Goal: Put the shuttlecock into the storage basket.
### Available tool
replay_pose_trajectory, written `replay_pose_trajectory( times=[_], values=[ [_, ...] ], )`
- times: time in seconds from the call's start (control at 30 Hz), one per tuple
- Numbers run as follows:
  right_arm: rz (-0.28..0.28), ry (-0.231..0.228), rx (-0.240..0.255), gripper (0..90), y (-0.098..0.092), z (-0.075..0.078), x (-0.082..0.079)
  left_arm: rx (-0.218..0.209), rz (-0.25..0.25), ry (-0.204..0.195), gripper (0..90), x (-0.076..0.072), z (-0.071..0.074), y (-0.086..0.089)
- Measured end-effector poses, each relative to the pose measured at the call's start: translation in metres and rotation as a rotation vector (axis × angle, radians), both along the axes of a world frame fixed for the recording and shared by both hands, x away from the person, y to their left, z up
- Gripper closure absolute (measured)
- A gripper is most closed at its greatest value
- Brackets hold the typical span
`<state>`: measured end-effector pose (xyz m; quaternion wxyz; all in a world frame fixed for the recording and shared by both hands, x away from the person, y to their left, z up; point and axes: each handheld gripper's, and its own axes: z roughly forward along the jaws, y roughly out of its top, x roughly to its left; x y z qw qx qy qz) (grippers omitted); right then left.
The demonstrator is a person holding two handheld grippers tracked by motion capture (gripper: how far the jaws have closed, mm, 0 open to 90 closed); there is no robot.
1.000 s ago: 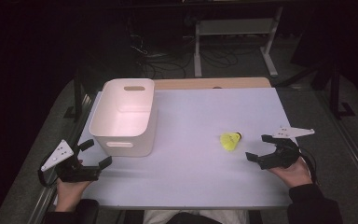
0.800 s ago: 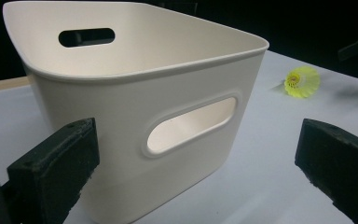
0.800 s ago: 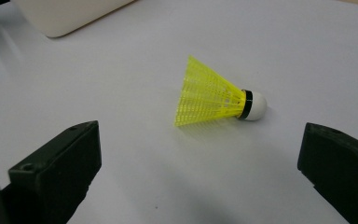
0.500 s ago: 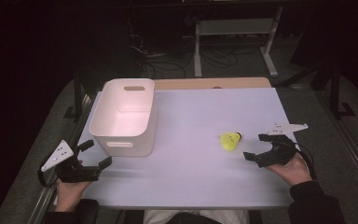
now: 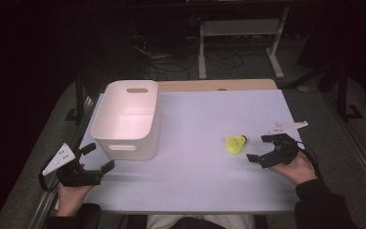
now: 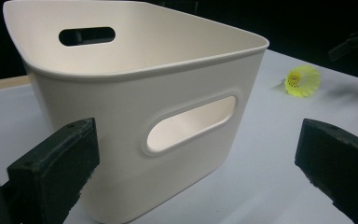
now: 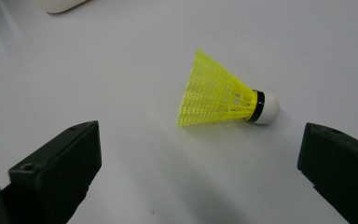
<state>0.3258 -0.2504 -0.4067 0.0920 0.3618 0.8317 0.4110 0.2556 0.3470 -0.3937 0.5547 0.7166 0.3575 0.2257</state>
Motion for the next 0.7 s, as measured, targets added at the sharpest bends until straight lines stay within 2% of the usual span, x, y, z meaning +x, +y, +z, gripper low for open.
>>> replay_pose_trajectory(
  times=[0.4,0.57,0.7],
  values=[
    [0.046,0.030,-0.031,0.0,0.006,0.002,0.010,0.001,-0.004,0.003,0.0,0.000,0.000,0.000],
    [0.078,0.021,-0.043,0.0,0.010,0.004,0.014,0.002,-0.005,0.005,0.0,0.000,0.000,-0.001],
    [0.099,0.014,-0.028,0.0,0.010,0.006,0.017,0.002,-0.006,0.005,0.0,0.000,0.000,-0.001]
  ],
)
